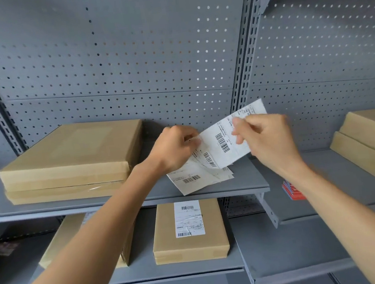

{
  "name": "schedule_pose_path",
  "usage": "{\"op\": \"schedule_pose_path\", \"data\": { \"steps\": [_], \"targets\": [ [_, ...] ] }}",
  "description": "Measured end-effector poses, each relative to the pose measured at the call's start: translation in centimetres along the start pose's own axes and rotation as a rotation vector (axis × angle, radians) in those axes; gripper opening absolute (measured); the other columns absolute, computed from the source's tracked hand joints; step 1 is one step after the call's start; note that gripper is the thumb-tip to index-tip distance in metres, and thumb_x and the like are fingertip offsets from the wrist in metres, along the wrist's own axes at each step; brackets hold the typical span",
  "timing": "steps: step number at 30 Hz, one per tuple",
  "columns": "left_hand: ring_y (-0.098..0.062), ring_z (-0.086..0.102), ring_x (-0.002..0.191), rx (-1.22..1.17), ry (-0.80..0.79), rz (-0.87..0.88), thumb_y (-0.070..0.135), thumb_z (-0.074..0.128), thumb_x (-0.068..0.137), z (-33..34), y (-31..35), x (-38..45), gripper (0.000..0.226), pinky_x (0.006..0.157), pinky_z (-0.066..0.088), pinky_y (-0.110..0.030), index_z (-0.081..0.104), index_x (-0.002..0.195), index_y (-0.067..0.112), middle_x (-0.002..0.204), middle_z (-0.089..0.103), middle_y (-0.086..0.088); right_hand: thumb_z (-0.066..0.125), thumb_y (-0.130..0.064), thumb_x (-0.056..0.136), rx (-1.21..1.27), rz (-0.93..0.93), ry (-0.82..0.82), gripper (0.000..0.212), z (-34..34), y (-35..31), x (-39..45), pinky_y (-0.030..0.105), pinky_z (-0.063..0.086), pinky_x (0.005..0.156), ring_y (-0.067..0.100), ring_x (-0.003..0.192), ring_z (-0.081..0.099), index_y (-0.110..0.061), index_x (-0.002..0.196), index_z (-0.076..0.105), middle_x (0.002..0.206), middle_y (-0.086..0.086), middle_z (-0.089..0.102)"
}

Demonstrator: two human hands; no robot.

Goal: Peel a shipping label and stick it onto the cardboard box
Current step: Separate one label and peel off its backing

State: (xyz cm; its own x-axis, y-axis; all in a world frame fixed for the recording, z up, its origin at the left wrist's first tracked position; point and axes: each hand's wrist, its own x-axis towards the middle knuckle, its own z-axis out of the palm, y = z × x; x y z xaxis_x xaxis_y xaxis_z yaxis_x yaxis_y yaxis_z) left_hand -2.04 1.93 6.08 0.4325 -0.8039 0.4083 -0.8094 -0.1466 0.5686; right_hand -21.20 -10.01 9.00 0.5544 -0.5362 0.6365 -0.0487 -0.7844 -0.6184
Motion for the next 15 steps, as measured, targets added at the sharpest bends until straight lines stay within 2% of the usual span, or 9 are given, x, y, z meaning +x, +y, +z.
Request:
{"op": "schedule_pose_path", "data": {
  "steps": [2, 3, 4, 5, 7, 9, 11, 12, 15],
  "targets": [
    [-0.030, 0.064, 0.078, 0.062, -0.019, 0.025, 0.024, 0.061, 0.094, 0.1, 0.4, 0.1, 0.015, 0.074, 0.055, -0.043, 0.071, 0.082, 0.022, 0.077, 0.071, 0.003, 0.065, -0.018, 0.096, -0.085, -0.161, 0.020, 0.023, 1.0, -0.6, 0.6, 0.014, 0.043, 0.060, 0.007, 0.063, 0.063, -0.015, 0.076, 0.075, 0.074, -0.006, 0.074],
    [-0.032, 0.064, 0.078, 0.093, -0.022, 0.042, 0.024, 0.061, 0.094, 0.1, 0.6, 0.0, 0.016, 0.074, 0.054, -0.042, 0.068, 0.079, 0.025, 0.075, 0.067, 0.004, 0.066, -0.014, 0.094, -0.119, -0.224, -0.006, 0.012, 1.4, -0.7, 0.9, 0.011, 0.044, 0.068, 0.008, 0.072, 0.064, -0.012, 0.090, 0.078, 0.085, -0.005, 0.075],
    [-0.034, 0.063, 0.079, 0.117, -0.023, 0.061, 0.025, 0.061, 0.094, 0.1, 0.8, 0.0, 0.018, 0.074, 0.053, -0.042, 0.063, 0.076, 0.028, 0.073, 0.064, 0.005, 0.067, -0.013, 0.093, -0.173, -0.260, -0.065, 0.013, 2.0, -0.5, 1.4, 0.014, 0.045, 0.080, 0.007, 0.085, 0.064, -0.012, 0.102, 0.077, 0.099, -0.003, 0.075],
    [-0.036, 0.062, 0.079, 0.130, -0.023, 0.075, 0.025, 0.061, 0.094, 0.1, 0.9, -0.1, 0.020, 0.073, 0.052, -0.041, 0.060, 0.075, 0.031, 0.072, 0.063, 0.003, 0.068, -0.015, 0.093, -0.247, -0.275, -0.155, 0.020, 2.4, -0.3, 1.9, 0.022, 0.044, 0.093, 0.012, 0.102, 0.062, -0.013, 0.112, 0.075, 0.112, -0.002, 0.073],
    [-0.038, 0.062, 0.080, 0.127, -0.023, 0.087, 0.027, 0.061, 0.093, 0.1, 1.0, -0.1, 0.018, 0.073, 0.051, -0.042, 0.062, 0.075, 0.028, 0.072, 0.065, -0.001, 0.066, -0.026, 0.095, -0.428, -0.250, -0.304, 0.026, 3.1, 0.3, 2.6, 0.037, 0.034, 0.103, 0.017, 0.120, 0.052, -0.021, 0.120, 0.072, 0.122, -0.005, 0.069],
    [-0.036, 0.061, 0.078, 0.113, -0.024, 0.074, 0.029, 0.063, 0.092, 0.1, 0.9, -0.3, 0.015, 0.073, 0.052, -0.042, 0.069, 0.081, 0.021, 0.072, 0.066, -0.002, 0.062, -0.032, 0.097, -0.511, -0.196, -0.373, 0.018, 3.5, 0.2, 2.9, 0.037, 0.027, 0.099, 0.011, 0.115, 0.047, -0.029, 0.110, 0.073, 0.107, -0.011, 0.070],
    [-0.031, 0.062, 0.076, 0.076, -0.032, 0.042, 0.028, 0.065, 0.092, 0.0, 0.9, -0.5, 0.015, 0.073, 0.052, -0.040, 0.071, 0.082, 0.019, 0.073, 0.069, -0.001, 0.059, -0.034, 0.099, -0.433, -0.098, -0.412, 0.015, 3.4, 0.0, 2.9, 0.033, 0.024, 0.089, 0.008, 0.097, 0.036, -0.031, 0.096, 0.073, 0.086, -0.019, 0.063],
    [-0.029, 0.063, 0.077, 0.047, -0.033, 0.026, 0.027, 0.065, 0.093, -0.1, 0.9, -0.6, 0.016, 0.072, 0.052, -0.039, 0.072, 0.082, 0.018, 0.075, 0.071, -0.002, 0.058, -0.034, 0.100, -0.389, -0.062, -0.413, 0.017, 3.4, 0.1, 2.9, 0.031, 0.022, 0.085, 0.010, 0.095, 0.034, -0.031, 0.093, 0.073, 0.084, -0.019, 0.064],
    [-0.011, 0.066, 0.072, -0.056, -0.020, -0.012, 0.025, 0.068, 0.094, -0.3, 0.5, -0.8, 0.015, 0.066, 0.048, -0.029, 0.073, 0.080, 0.022, 0.079, 0.075, 0.003, 0.057, -0.031, 0.100, -0.320, -0.031, -0.425, 0.020, 3.4, 0.1, 3.0, 0.026, 0.019, 0.083, 0.016, 0.099, 0.043, -0.026, 0.093, 0.075, 0.098, -0.010, 0.073]
  ]
}}
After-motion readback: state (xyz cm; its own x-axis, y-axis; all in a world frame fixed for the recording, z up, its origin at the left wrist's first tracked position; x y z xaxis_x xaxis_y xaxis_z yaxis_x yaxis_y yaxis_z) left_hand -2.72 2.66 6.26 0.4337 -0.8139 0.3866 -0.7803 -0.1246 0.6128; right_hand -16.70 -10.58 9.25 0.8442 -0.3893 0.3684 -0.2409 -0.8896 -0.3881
